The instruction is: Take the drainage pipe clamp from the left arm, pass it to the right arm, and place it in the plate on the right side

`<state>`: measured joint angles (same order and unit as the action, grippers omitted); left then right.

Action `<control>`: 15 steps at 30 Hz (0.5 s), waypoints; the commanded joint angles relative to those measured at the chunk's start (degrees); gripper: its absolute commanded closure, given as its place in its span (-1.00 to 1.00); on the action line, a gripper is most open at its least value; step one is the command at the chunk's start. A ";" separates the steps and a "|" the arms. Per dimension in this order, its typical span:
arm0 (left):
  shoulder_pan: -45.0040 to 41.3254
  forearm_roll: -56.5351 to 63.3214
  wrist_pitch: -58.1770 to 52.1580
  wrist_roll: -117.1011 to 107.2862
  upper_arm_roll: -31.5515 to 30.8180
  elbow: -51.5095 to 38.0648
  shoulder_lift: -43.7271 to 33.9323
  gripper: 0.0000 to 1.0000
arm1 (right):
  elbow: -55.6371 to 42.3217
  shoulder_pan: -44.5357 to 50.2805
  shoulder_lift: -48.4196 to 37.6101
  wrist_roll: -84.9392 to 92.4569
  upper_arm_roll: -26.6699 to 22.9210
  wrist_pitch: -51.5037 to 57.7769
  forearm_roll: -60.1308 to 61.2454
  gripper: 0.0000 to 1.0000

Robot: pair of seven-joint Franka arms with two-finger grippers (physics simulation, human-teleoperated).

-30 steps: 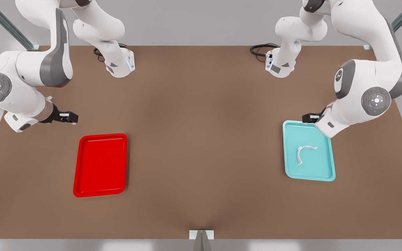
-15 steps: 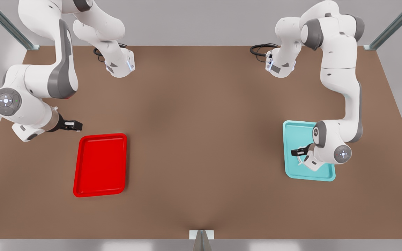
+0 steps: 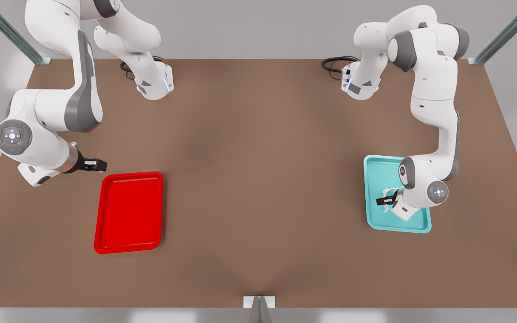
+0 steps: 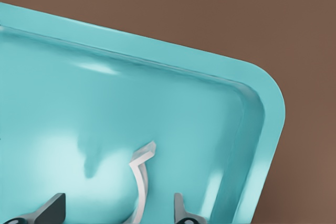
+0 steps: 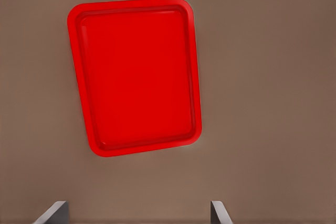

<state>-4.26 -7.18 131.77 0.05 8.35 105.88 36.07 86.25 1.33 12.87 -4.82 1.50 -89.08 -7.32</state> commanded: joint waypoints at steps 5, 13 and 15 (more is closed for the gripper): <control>0.30 -2.49 3.49 -0.22 0.00 0.29 0.23 -1.00 | 0.06 -0.02 0.05 -0.37 0.00 0.22 0.02 -1.00; -0.14 -2.49 2.88 -0.05 0.00 0.81 0.50 -0.17 | 0.06 -0.10 0.31 -0.37 0.00 0.04 0.02 -1.00; -0.14 -2.49 2.70 -0.05 0.00 0.81 0.50 -0.12 | -0.03 -0.10 0.40 -0.37 0.00 0.04 0.02 -1.00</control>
<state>-4.39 -9.59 134.57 0.12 8.34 106.72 36.62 86.32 1.23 13.28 -5.03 1.50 -89.02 -7.33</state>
